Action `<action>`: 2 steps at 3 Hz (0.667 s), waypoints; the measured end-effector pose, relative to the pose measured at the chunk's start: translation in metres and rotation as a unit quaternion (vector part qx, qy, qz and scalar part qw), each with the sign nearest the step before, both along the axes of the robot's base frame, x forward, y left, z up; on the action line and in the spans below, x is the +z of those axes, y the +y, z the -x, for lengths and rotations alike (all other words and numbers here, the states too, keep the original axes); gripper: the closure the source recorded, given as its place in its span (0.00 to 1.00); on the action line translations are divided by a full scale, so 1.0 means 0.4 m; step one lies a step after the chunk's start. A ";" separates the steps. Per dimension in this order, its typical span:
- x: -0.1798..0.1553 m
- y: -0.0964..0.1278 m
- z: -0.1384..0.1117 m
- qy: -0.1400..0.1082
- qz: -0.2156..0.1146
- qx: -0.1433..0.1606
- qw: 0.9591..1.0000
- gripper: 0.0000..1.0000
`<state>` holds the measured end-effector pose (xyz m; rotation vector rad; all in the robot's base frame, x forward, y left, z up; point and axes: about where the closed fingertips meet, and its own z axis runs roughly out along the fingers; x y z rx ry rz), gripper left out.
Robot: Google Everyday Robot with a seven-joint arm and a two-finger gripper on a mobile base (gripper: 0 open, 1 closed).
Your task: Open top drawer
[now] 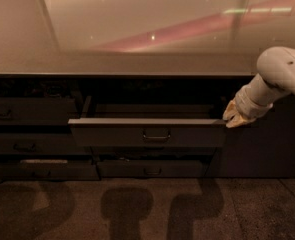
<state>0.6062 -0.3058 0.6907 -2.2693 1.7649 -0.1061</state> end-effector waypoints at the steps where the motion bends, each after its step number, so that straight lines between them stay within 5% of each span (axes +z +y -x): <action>1: 0.078 0.001 -0.047 0.000 -0.024 -0.009 1.000 1.00; 2: 0.075 0.001 -0.047 0.001 -0.024 -0.009 1.000 1.00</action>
Offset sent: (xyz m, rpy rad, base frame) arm 0.0139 0.0011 0.0227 0.0404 0.0077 -0.0147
